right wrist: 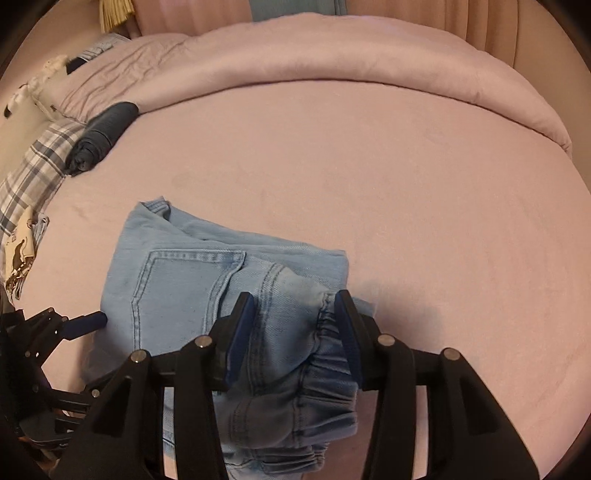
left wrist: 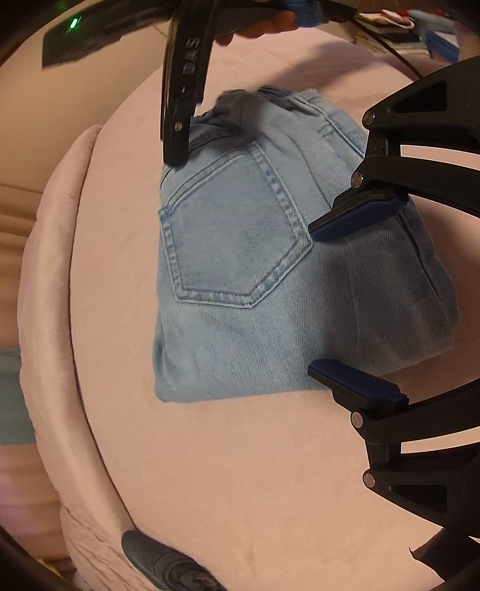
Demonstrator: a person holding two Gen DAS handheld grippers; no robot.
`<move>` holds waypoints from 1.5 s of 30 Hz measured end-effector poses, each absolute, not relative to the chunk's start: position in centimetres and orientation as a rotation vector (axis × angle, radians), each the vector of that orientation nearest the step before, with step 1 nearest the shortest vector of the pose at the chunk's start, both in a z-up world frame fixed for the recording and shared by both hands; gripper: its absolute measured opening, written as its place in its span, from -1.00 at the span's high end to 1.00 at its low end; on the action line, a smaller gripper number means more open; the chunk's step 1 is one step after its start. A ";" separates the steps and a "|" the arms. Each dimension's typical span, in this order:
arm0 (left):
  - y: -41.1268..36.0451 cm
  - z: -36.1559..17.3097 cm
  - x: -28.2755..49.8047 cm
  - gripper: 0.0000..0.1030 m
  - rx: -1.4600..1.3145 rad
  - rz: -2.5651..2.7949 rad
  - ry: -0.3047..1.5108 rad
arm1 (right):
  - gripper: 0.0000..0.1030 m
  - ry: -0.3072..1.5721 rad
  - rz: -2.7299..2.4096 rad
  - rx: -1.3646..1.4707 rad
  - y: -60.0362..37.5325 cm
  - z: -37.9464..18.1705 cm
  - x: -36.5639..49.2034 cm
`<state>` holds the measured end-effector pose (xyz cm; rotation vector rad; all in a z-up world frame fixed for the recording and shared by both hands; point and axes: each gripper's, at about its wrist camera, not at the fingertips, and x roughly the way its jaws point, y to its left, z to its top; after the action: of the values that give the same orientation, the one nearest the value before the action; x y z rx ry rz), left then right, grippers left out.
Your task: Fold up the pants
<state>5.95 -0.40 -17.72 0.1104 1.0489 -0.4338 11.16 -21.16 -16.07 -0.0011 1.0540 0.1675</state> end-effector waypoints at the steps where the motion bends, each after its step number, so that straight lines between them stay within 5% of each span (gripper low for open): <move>1: -0.2 -17.5 5.9 -0.29 0.111 -0.431 1.041 | 0.11 1.038 0.169 -0.006 -21.0 -15.3 10.7; 7: 0.7 -16.7 5.2 -0.29 0.114 -0.406 1.009 | 0.12 0.915 0.263 -0.016 -20.3 -12.0 6.7; 18: 0.0 -17.7 5.3 -0.29 0.138 -0.395 1.022 | 0.16 1.041 0.243 -0.115 -19.4 -17.8 4.2; 30: 1.5 -16.3 4.9 -0.29 0.094 -0.370 0.990 | 0.12 0.986 0.289 0.129 -22.6 -14.5 3.2; 39: 0.7 -16.3 4.6 -0.30 0.095 -0.388 0.990 | 0.11 0.911 0.234 0.050 -21.8 -13.1 4.6; 45: 0.4 -17.5 5.1 -0.30 0.118 -0.376 1.033 | 0.08 1.088 0.175 0.015 -21.4 -17.6 6.7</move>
<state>5.07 0.42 -17.46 0.1178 1.0333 -0.3760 6.74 -21.39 -17.62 0.0147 1.0881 0.1754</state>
